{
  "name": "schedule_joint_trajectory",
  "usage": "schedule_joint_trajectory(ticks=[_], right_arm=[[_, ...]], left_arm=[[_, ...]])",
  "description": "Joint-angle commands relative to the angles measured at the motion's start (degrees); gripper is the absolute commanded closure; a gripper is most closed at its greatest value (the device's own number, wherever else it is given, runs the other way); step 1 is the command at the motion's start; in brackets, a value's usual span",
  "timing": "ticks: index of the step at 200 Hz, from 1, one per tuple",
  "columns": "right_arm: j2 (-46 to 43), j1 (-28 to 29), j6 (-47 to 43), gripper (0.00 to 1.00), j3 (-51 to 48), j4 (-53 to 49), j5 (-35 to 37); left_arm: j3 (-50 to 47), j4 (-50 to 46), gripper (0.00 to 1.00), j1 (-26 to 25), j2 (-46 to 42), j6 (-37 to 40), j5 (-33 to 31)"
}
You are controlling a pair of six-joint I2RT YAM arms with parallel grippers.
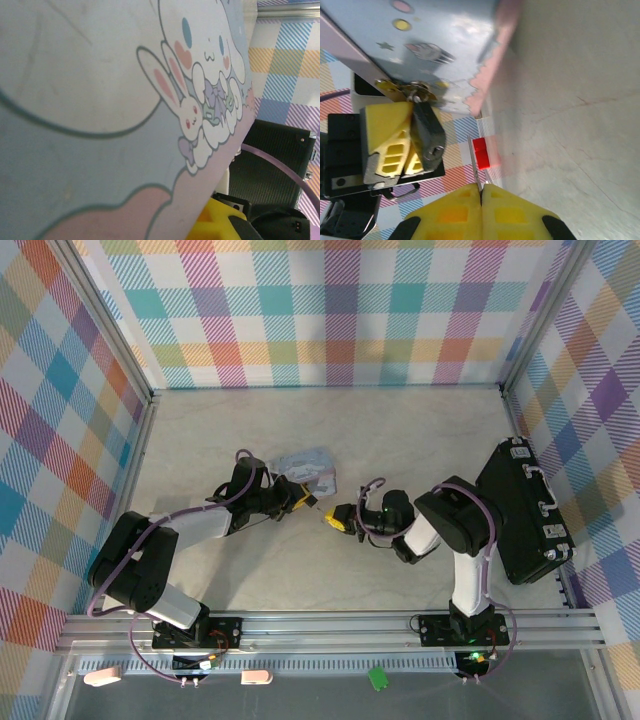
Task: Unlock a padlock with a key
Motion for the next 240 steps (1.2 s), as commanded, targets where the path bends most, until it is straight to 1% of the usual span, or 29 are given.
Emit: schedule_joint_trajectory(ticks=[1,52,194,240], right_arm=[[-2.05,-0.19,-1.74,1.0,-0.95,2.3,-1.02],[-5.9,-0.21,-2.54,1.0,-1.02,2.23,-0.79],[-3.88,-0.22,-3.15,1.0,0.81,2.23,-1.4],[-2.73,-0.25,-3.36,1.0,0.94,2.23,-1.38]], left_arm=[[0.08,4.32,0.97,-0.27,0.45,-0.57,1.07],[0.14,3.35,0.97,-0.1,0.34,-0.2,1.16],[0.42,3.35,0.97,-0.01,-0.59,-0.29,2.13],[0.14,4.81,0.97,0.01,-0.76,-1.37,2.48]])
